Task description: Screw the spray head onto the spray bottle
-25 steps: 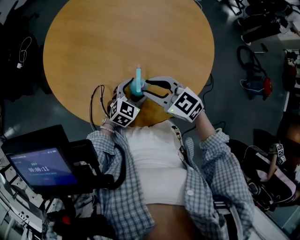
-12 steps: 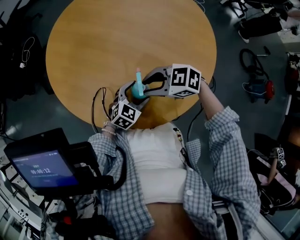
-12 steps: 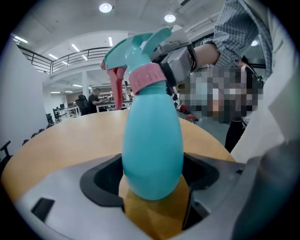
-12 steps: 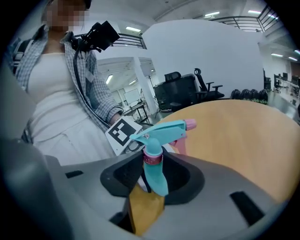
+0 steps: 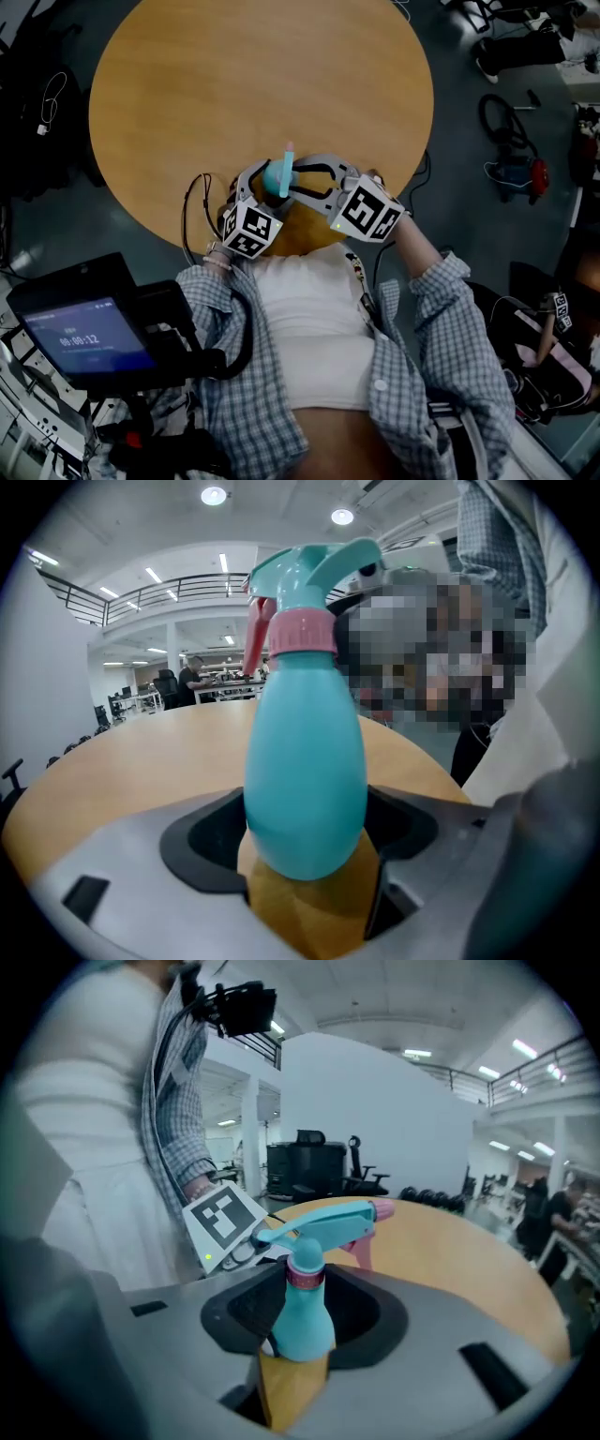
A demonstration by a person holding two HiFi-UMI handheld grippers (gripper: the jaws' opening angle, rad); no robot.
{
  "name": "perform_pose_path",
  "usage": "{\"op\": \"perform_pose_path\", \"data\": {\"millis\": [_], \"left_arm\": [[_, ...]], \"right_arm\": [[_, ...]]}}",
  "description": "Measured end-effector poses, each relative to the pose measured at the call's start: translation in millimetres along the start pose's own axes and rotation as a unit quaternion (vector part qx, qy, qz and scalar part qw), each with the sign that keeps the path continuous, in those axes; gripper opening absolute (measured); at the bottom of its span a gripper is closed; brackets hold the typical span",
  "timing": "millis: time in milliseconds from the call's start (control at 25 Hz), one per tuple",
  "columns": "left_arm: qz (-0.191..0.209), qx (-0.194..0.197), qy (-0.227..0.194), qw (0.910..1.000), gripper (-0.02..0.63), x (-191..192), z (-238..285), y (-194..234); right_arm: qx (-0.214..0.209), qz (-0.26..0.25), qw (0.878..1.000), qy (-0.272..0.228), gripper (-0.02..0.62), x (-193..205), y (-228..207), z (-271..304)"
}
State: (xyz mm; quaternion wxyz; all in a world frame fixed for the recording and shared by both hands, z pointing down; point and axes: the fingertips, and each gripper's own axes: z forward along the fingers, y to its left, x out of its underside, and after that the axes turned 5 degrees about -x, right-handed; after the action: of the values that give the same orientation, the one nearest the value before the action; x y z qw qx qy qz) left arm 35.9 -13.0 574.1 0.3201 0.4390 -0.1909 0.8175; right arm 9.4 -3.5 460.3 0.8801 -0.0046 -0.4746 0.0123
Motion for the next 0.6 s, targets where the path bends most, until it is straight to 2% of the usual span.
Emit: {"op": "perform_pose_path", "data": {"millis": [80,160,240,320,480,520,600], "left_arm": [[-0.002,-0.001,-0.001,1.0,0.39,-0.8,0.0,0.7],[-0.006,-0.004,-0.001,1.0,0.388,-1.2,0.4,2.0],[-0.008,-0.007,-0.001,0.9999,0.389,-1.4,0.8,3.2],[-0.006,-0.01,0.0,0.9999,0.39,-1.4,1.1,4.5],[0.001,-0.016,0.002,0.9999,0.388,-2.1,2.4,6.0],[0.0,-0.016,0.002,0.9999,0.39,-2.1,2.9,6.2],[-0.004,-0.016,0.002,0.9999,0.389,-2.0,3.8,6.8]], "right_arm": [[0.085,-0.017,0.996,0.004,0.121,0.3,-1.7,-2.0],[0.158,-0.017,0.987,0.007,0.121,0.5,-3.0,-2.8],[0.215,-0.001,0.977,0.006,0.121,1.3,-3.0,-2.6],[0.259,0.038,0.965,0.0,0.12,2.7,-4.1,-3.0],[0.324,0.132,0.937,-0.004,0.121,7.3,-7.2,-5.1],[0.328,0.14,0.934,-0.004,0.121,8.1,-7.6,-4.7],[0.315,0.14,0.939,-0.003,0.121,8.7,-8.4,-2.6]]}}
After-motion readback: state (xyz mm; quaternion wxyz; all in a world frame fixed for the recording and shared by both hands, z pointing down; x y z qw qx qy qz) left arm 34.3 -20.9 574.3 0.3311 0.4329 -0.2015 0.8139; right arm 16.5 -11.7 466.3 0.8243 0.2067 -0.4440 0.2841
